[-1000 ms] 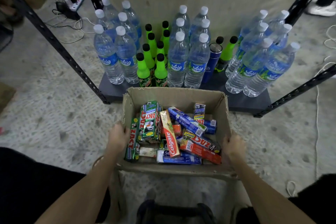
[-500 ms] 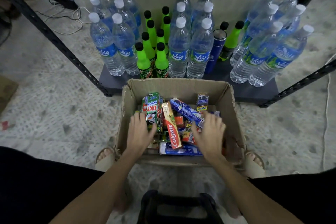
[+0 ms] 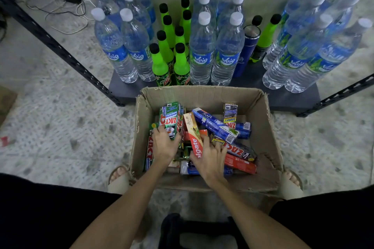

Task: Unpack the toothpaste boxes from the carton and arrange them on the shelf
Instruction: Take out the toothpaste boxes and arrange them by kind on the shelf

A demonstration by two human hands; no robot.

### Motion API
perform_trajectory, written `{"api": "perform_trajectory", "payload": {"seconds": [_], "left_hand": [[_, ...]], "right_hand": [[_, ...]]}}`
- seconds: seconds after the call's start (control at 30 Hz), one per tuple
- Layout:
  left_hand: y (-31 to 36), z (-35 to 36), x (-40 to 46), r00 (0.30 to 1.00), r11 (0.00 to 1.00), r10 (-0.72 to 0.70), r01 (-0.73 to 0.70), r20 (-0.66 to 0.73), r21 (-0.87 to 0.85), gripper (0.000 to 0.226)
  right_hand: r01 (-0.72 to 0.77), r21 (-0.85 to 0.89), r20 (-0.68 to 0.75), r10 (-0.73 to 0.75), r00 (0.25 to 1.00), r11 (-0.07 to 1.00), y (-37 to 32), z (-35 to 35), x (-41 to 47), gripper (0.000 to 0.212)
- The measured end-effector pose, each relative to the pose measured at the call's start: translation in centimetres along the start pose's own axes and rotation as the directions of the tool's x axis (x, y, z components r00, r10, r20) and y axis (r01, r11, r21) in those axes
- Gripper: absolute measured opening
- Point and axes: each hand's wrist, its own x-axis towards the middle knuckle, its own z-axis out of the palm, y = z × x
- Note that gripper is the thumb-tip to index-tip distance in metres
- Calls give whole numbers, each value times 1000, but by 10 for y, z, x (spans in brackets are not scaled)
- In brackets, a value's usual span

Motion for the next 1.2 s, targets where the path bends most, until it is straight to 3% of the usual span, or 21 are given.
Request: {"api": "perform_trajectory", "payload": {"seconds": [0.33, 0.63, 0.93, 1.2], "left_hand": [[2, -21, -15, 979, 982, 191, -191, -76, 13, 52], [33, -101, -24, 907, 911, 399, -409, -135, -58, 50], [117, -227, -48, 766, 764, 584, -631, -268, -135, 49], [190, -335, -72, 573, 585, 738, -807, -358, -85, 52]], "right_hand": [[-13, 233, -169, 54, 984, 973, 5, -20, -3, 62], [218, 360, -270, -123, 955, 907, 35, -112, 16, 56], [475, 367, -486, -270, 831, 800, 33, -278, 17, 49], [627, 324, -613, -347, 710, 709, 19, -422, -2, 49]]}}
